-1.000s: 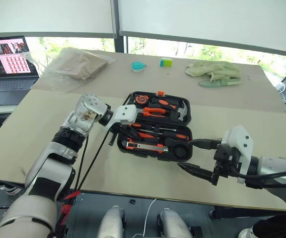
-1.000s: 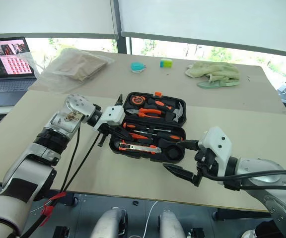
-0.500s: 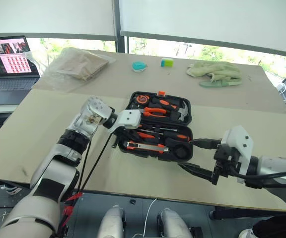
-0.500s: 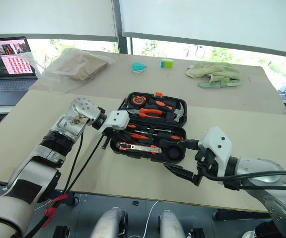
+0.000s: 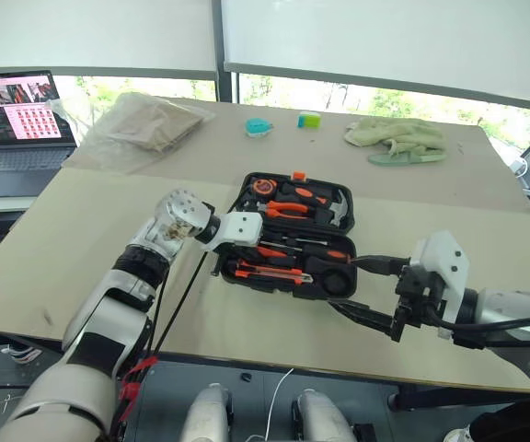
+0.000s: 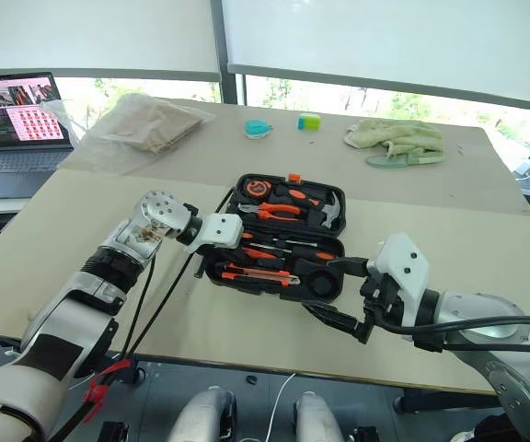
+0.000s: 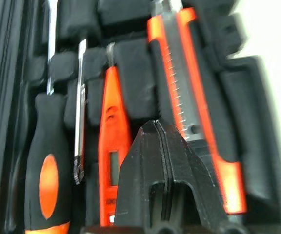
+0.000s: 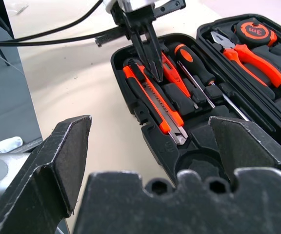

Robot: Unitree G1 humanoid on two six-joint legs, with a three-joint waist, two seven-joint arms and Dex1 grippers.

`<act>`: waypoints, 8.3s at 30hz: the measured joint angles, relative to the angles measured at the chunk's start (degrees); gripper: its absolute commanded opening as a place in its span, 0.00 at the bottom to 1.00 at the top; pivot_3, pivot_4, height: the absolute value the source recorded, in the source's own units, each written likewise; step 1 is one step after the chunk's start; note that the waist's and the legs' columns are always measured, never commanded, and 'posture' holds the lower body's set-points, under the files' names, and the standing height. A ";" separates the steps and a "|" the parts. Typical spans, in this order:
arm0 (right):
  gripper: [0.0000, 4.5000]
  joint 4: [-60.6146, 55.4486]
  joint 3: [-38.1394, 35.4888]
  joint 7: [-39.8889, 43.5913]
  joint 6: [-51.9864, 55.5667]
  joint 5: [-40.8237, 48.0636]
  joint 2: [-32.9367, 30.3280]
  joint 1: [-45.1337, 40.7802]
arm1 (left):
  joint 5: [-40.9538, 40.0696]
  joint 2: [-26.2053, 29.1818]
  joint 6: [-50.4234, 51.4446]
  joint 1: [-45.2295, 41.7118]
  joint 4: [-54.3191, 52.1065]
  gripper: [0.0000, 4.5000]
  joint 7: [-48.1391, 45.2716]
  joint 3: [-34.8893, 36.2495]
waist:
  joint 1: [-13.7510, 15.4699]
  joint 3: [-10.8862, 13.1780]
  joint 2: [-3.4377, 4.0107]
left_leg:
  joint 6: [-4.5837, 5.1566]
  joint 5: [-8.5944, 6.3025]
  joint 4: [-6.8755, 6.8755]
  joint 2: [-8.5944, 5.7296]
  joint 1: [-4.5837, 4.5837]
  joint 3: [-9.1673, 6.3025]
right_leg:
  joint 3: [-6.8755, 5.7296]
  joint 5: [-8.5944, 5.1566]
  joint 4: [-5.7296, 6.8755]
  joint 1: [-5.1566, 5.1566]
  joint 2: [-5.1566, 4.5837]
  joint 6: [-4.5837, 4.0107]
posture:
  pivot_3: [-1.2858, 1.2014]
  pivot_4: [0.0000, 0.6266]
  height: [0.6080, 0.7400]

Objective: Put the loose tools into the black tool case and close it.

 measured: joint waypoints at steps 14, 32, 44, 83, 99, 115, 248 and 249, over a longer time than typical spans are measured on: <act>1.00 1.21 -18.36 1.38 0.48 0.04 1.75 18.77 | -22.21 6.81 29.56 4.02 -23.33 0.47 -10.78 13.25 | -0.17 0.00 0.02 | 0.00 0.00 -0.02 0.00 -0.04 -0.33 | -0.06 -0.03 -0.02 0.03 -0.01 0.05 | 0.52 0.24 1.00; 1.00 15.62 -30.26 12.15 -4.42 -10.07 -0.46 27.73 | -33.59 13.14 42.99 5.63 -40.94 1.00 -9.68 14.55 | -1.05 -0.02 0.16 | 0.00 0.00 -0.05 -0.02 0.13 -0.34 | 0.07 -0.27 -0.12 0.17 0.03 0.16 | 0.52 0.24 1.00; 0.94 38.65 5.02 8.05 -6.40 -25.54 -2.36 -6.41 | -30.43 10.80 38.71 6.52 -40.84 1.00 -5.63 12.10 | -0.36 0.02 0.19 | 0.02 0.00 -0.07 -0.14 -0.06 -0.09 | 0.06 -0.17 -0.20 0.07 0.03 0.07 | 0.52 0.24 1.00; 0.57 18.45 26.72 14.14 -2.41 -31.19 -1.76 -18.66 | -28.12 10.66 34.82 9.04 -40.65 1.00 -5.55 10.41 | -0.03 0.09 0.27 | 0.02 0.00 -0.07 -0.08 -0.08 -0.07 | 0.03 -0.19 -0.18 0.04 0.06 0.05 | 0.52 0.24 1.00; 0.56 26.65 5.54 10.63 6.21 -21.29 2.34 -19.30 | -18.65 9.71 30.12 8.25 -18.32 0.66 9.56 12.56 | -0.02 0.10 0.26 | 0.02 0.00 -0.07 -0.11 -0.08 -0.08 | 0.03 -0.19 -0.17 0.03 0.05 0.05 | 0.52 0.24 1.00; 0.00 50.36 20.85 13.88 -11.30 -35.57 7.16 -26.97 | -10.10 4.72 21.41 6.22 -0.84 0.01 16.01 12.95 | -0.14 0.12 0.25 | 0.02 0.00 -0.13 -0.14 -0.38 0.00 | 0.02 -0.17 -0.14 -0.27 0.03 0.07 | 0.52 0.24 1.00; 0.00 11.53 2.88 20.89 -38.34 -22.51 -0.23 30.55 | -9.48 7.87 9.07 12.31 -6.97 0.40 22.18 16.05 | 0.56 -0.04 -0.22 | 0.01 0.07 -0.92 -0.12 0.91 0.32 | 0.12 -0.12 -0.92 0.90 -0.09 -0.05 | 0.52 0.24 1.00; 0.00 12.30 3.96 20.99 -38.34 -22.98 -0.14 29.58 | -8.55 7.02 7.18 10.72 -4.23 0.34 22.00 15.17 | 0.48 -0.04 -0.23 | 0.02 0.06 -0.92 -0.12 0.84 0.32 | 0.13 -0.11 -0.92 0.83 -0.07 -0.03 | 0.52 0.24 1.00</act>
